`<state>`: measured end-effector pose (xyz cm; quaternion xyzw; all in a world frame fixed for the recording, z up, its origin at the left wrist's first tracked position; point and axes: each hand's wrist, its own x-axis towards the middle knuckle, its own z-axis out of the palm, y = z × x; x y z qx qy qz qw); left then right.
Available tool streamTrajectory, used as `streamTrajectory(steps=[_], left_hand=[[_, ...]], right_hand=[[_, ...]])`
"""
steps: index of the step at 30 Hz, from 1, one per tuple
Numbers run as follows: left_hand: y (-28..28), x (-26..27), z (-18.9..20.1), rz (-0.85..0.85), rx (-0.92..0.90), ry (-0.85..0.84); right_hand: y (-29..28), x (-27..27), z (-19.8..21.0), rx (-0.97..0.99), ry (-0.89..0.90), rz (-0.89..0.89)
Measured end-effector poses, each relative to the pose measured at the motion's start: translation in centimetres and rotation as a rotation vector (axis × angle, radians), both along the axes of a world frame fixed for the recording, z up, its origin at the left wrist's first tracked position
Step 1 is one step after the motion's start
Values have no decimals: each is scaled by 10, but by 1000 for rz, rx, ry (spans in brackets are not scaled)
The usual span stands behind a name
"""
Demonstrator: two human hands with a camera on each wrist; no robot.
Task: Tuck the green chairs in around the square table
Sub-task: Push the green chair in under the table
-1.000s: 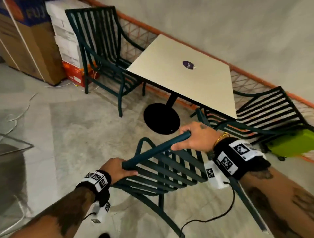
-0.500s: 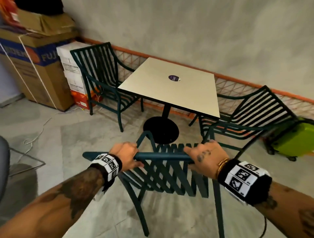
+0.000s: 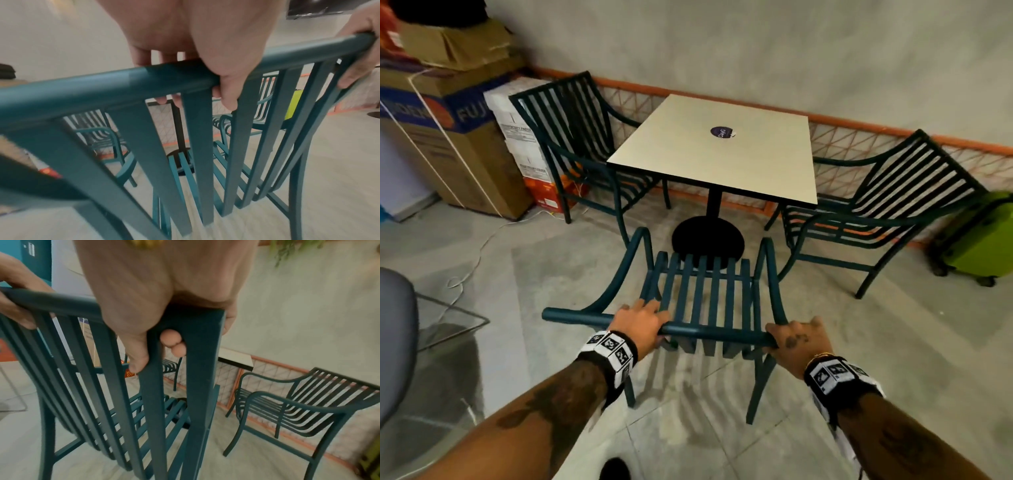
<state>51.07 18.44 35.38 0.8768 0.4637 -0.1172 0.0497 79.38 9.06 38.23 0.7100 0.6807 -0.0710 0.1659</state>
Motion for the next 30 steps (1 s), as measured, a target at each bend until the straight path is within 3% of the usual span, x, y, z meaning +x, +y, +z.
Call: streamTrajectory(steps=[5, 9, 19, 25, 30], left_hand=[[-15, -26, -28, -17, -31, 16], [8, -36, -28, 37, -81, 106], [147, 17, -27, 84, -133, 129], [240, 27, -26, 68, -186, 116], [283, 34, -22, 48, -189, 83]], right_hand=[[-24, 4, -48, -72, 46, -54], [-15, 10, -58, -62, 109, -84], [117, 43, -41, -1, 84, -187], [205, 50, -43, -81, 97, -283], [249, 52, -43, -129, 179, -412]])
